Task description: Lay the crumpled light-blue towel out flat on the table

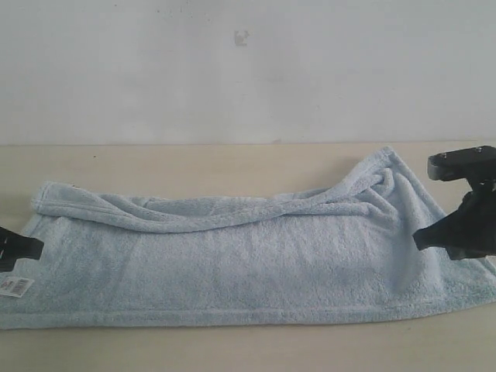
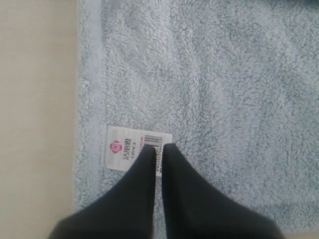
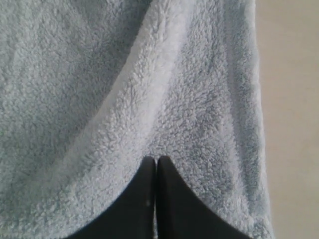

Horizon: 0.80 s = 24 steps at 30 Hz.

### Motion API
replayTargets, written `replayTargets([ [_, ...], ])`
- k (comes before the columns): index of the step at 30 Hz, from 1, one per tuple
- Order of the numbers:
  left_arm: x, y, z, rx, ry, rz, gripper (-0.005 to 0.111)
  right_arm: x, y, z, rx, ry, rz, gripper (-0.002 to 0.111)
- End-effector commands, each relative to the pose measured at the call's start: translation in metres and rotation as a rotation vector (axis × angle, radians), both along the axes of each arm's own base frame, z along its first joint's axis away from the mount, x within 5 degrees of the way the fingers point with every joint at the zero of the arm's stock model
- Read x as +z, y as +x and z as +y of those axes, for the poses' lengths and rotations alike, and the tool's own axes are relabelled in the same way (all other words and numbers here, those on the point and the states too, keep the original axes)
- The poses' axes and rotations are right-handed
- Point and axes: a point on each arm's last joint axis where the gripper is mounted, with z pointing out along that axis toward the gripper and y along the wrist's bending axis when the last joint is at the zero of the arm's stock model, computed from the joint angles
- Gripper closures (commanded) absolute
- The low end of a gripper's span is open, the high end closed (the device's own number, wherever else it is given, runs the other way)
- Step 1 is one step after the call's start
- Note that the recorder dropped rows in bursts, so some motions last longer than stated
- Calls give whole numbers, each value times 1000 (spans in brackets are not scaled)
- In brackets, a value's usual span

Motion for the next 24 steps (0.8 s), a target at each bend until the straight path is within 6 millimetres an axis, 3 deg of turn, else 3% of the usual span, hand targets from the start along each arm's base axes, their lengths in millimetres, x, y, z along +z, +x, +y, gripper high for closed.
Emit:
replayTargets([
  [1, 2, 2, 1, 13, -5, -22, 103, -14, 4, -2, -7, -5, -1, 108],
  [18, 2, 3, 1, 14, -3, -34, 103, -33, 17, -3, 11, -31, -68, 108],
  [24, 2, 3, 1, 14, -3, -34, 103, -40, 10, -22, -37, -30, 31, 108],
])
